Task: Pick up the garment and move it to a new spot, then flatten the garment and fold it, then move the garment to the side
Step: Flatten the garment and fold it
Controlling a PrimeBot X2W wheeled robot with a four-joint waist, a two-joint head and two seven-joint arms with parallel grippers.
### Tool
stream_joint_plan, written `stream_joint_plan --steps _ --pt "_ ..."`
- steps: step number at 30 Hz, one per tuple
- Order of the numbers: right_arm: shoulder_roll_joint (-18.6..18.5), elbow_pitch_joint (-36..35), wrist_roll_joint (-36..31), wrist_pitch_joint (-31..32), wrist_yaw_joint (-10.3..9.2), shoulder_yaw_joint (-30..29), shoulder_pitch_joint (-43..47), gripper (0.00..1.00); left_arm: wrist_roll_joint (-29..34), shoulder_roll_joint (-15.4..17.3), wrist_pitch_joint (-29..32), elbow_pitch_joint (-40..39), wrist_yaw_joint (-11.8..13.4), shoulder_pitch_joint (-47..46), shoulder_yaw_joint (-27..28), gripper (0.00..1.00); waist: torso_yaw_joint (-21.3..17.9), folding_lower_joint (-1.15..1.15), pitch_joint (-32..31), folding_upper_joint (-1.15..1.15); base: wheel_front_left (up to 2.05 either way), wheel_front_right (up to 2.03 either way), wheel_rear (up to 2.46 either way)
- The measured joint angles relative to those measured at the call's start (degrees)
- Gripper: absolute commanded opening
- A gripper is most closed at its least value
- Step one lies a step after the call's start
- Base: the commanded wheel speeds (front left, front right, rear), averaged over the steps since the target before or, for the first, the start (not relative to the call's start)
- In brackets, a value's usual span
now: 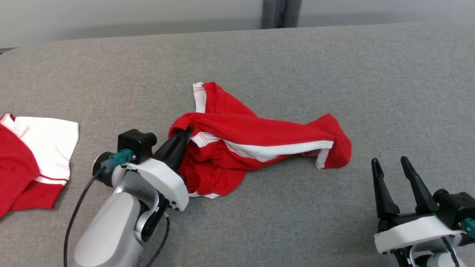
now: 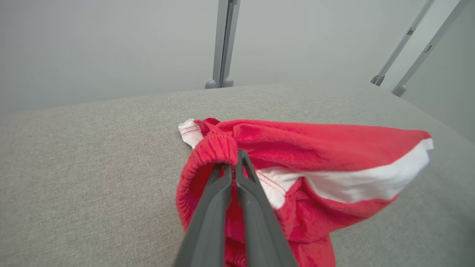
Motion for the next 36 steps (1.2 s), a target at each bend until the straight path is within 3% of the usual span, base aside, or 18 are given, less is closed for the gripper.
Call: stream_joint_plan --steps 2,3,4,5,11,15,24,36 --pt "0.0 0.5 0.2 -0.2 0.00 0.4 -0.4 1.00 -0.5 0.2 0.3 3.1 -0.1 -1.4 0.4 0.00 -0.7 0.00 0.2 0.00 0.00 0.00 0.00" --pt "0.0 0.7 0.4 -0.5 0.00 0.5 -0.5 1.00 -0.9 0.3 0.2 4.5 -0.1 -1.7 0.7 0.27 -1.1 0.00 0.3 0.00 0.00 0.00 0.00" --pt "0.0 1.0 0.6 -0.6 0.00 0.6 -0.6 1.00 -1.4 0.2 0.1 5.8 -0.3 -2.1 0.8 0.85 -1.4 0.00 0.3 0.00 0.00 0.00 0.00" --pt "0.0 1.3 0.6 -0.8 0.00 0.6 -0.6 1.00 -1.7 0.1 0.0 7.0 -0.3 -2.4 0.8 1.00 -1.7 0.00 0.4 0.00 0.00 0.00 0.00" --pt "0.0 2.1 1.0 -1.5 0.00 0.5 -0.8 1.00 -1.7 -0.3 -2.9 10.8 -0.4 -2.8 0.5 1.00 -2.1 0.00 0.5 0.00 0.00 0.00 0.00" --pt "0.0 2.2 0.9 -1.8 0.00 0.4 -1.2 1.00 -1.5 -0.5 -6.6 10.6 1.2 -1.8 0.9 1.00 -1.4 0.00 0.3 0.00 0.00 0.00 0.00" --pt "0.0 1.7 -1.0 -1.2 0.00 -0.4 -1.3 1.00 -0.5 -0.4 -13.6 3.5 7.6 5.0 4.5 1.00 0.9 0.00 -1.9 0.00 0.00 0.00 0.00" --pt "0.0 0.1 -4.9 0.8 0.00 -0.5 0.7 1.00 5.4 2.1 -14.7 -9.6 14.1 16.9 7.0 1.00 3.6 0.00 -6.0 0.00 0.00 0.00 0.00"
